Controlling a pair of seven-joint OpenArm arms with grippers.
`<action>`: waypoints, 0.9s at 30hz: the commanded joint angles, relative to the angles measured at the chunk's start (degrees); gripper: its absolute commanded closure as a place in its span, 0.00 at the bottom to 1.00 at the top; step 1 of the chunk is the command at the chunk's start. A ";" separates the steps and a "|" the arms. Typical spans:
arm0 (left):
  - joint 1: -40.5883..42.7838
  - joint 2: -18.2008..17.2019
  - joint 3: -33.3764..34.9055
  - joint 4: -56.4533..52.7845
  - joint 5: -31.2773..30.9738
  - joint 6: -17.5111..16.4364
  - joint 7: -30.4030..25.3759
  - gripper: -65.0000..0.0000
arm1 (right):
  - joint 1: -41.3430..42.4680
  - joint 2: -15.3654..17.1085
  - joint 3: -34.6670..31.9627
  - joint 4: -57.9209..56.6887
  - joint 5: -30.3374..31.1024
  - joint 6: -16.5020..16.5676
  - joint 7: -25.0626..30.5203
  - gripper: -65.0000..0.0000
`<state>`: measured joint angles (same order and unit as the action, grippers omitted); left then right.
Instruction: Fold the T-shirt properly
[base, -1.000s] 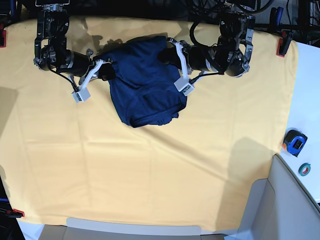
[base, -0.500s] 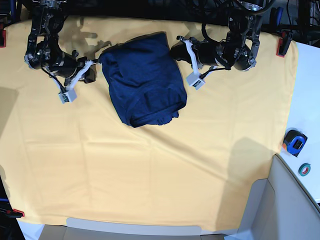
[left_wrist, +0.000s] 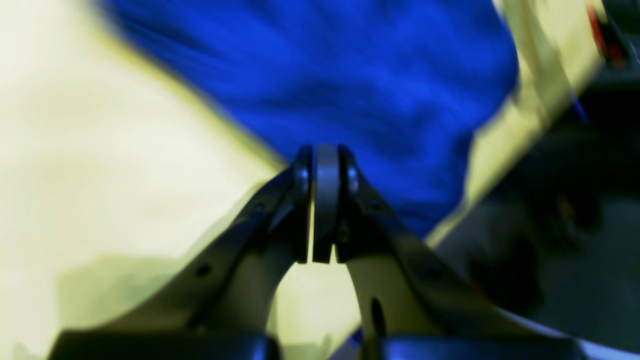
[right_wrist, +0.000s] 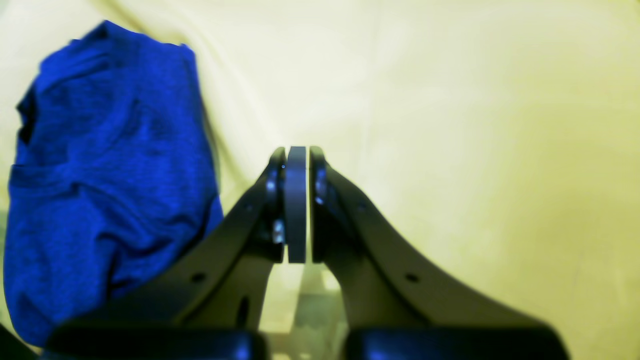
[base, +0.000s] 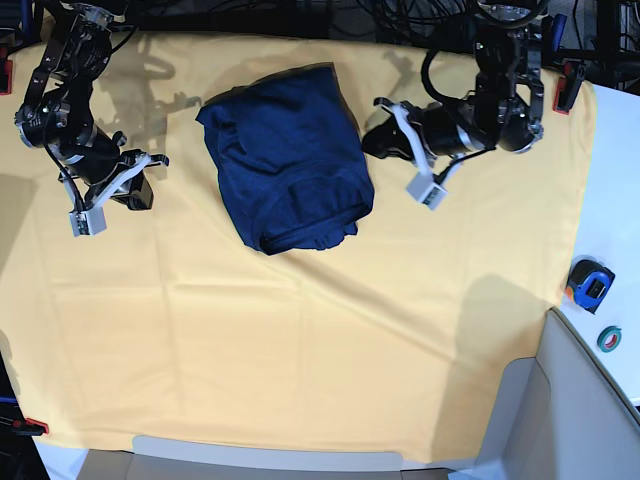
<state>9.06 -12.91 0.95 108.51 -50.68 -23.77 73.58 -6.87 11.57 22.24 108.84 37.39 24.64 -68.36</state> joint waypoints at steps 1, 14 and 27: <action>0.48 -0.24 -2.40 2.74 -1.06 -0.19 -0.31 1.00 | 0.15 0.95 0.22 0.83 0.90 0.19 0.80 1.00; 33.97 3.98 -28.42 10.39 -1.41 -0.45 -14.81 1.00 | -23.32 3.24 0.22 6.11 -22.31 0.10 1.15 1.00; 44.87 3.63 -29.92 3.10 -10.73 -0.45 -12.88 1.00 | -39.32 -7.31 -1.45 -4.97 -26.62 0.10 1.24 1.00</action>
<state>53.19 -8.62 -28.88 110.87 -60.31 -23.81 61.36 -43.22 6.59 22.92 110.63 10.02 20.12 -47.99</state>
